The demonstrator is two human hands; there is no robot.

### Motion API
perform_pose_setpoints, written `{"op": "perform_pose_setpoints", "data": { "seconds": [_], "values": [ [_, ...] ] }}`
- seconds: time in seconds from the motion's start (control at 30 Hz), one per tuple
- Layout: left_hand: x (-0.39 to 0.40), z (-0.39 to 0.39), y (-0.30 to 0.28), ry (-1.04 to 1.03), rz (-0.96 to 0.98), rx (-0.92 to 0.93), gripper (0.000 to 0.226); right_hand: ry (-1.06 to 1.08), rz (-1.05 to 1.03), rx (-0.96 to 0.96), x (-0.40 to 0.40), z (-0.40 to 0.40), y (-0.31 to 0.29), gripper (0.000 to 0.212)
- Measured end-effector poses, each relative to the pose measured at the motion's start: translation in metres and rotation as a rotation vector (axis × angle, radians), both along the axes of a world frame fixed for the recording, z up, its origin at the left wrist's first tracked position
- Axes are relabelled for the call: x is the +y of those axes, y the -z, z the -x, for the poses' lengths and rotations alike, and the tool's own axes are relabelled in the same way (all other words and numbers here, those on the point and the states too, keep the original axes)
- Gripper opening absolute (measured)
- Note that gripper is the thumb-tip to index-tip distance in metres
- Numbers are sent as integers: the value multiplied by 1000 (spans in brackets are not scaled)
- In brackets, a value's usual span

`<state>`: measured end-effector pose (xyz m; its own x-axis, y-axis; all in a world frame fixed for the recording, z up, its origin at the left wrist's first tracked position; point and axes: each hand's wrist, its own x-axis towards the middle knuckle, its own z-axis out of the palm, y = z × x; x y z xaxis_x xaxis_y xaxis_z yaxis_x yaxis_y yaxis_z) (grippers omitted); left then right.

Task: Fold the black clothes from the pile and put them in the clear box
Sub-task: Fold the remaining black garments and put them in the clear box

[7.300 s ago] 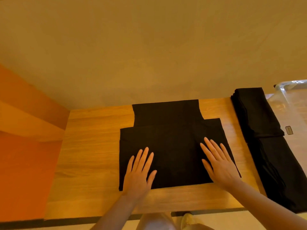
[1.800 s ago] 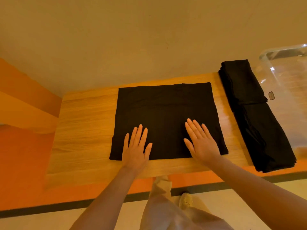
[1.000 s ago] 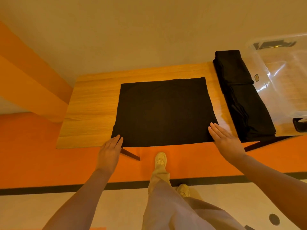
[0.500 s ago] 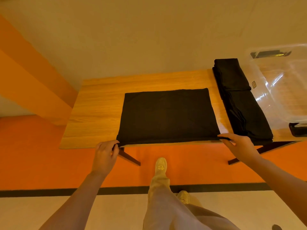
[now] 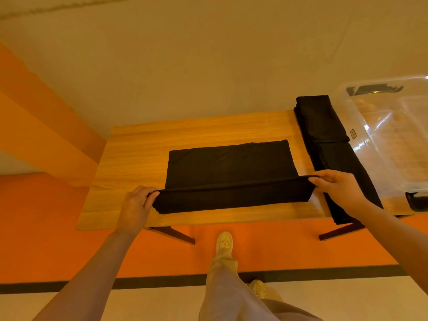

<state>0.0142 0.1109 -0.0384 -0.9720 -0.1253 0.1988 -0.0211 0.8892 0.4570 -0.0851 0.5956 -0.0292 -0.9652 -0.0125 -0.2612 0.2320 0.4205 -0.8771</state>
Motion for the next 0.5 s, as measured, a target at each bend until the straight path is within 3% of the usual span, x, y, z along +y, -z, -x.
{"op": "perform_pose_setpoints", "data": {
  "seconds": [0.17, 0.5],
  "values": [
    [-1, 55, -9, -114, -224, -97, 18, 54, -25, -42, -17, 52, -8, 12],
    [-22, 184, -15, -203, -192, -212, 23, 145, -279, -79, -54, 164, -24, 29]
  ]
}}
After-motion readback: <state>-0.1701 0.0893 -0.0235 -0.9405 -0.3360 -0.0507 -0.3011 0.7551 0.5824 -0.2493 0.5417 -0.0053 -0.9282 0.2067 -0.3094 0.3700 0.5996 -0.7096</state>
